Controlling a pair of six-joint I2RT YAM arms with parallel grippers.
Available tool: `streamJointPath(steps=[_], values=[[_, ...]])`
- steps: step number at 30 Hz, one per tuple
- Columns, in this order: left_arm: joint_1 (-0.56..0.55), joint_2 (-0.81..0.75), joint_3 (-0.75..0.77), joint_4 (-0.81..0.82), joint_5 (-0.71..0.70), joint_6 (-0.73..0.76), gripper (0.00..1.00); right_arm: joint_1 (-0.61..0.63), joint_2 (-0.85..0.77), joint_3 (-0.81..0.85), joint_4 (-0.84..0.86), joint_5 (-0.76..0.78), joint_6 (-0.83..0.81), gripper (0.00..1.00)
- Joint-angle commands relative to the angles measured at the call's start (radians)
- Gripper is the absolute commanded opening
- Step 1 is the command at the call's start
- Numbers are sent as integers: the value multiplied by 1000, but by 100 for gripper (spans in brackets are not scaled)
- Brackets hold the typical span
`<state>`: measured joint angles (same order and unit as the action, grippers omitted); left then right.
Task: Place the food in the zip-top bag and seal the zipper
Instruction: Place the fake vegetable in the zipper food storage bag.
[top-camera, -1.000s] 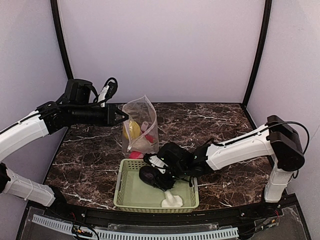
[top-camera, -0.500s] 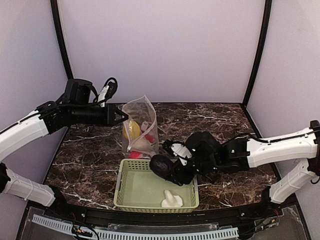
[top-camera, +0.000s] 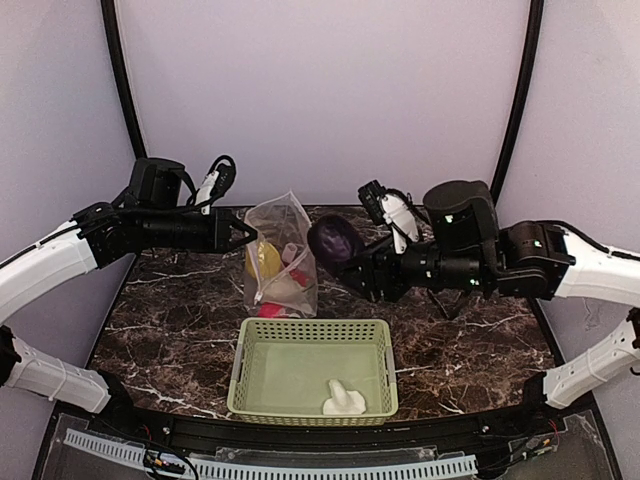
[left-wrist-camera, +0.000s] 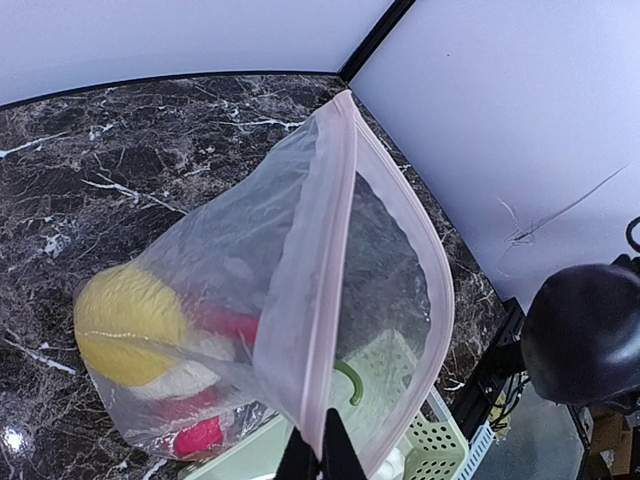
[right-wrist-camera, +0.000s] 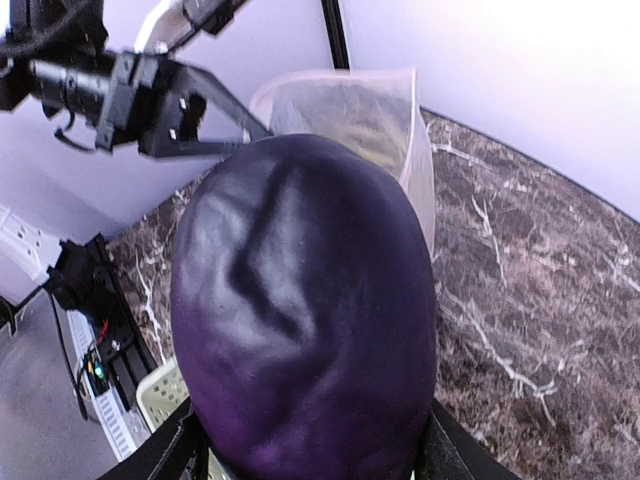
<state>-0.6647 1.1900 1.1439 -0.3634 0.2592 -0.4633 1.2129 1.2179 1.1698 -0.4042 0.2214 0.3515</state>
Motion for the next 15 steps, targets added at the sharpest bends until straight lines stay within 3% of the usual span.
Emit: streamJointPath(steps=[1, 7, 15], values=[[7, -20, 5, 0, 35, 18, 1, 4, 96, 150, 56, 74, -65, 59], [6, -13, 4, 4, 46, 18, 1, -9, 244, 312, 170, 109, -143, 59], [7, -12, -4, 10, 55, 15, 1, -60, 331, 305, 423, 25, -186, 60]])
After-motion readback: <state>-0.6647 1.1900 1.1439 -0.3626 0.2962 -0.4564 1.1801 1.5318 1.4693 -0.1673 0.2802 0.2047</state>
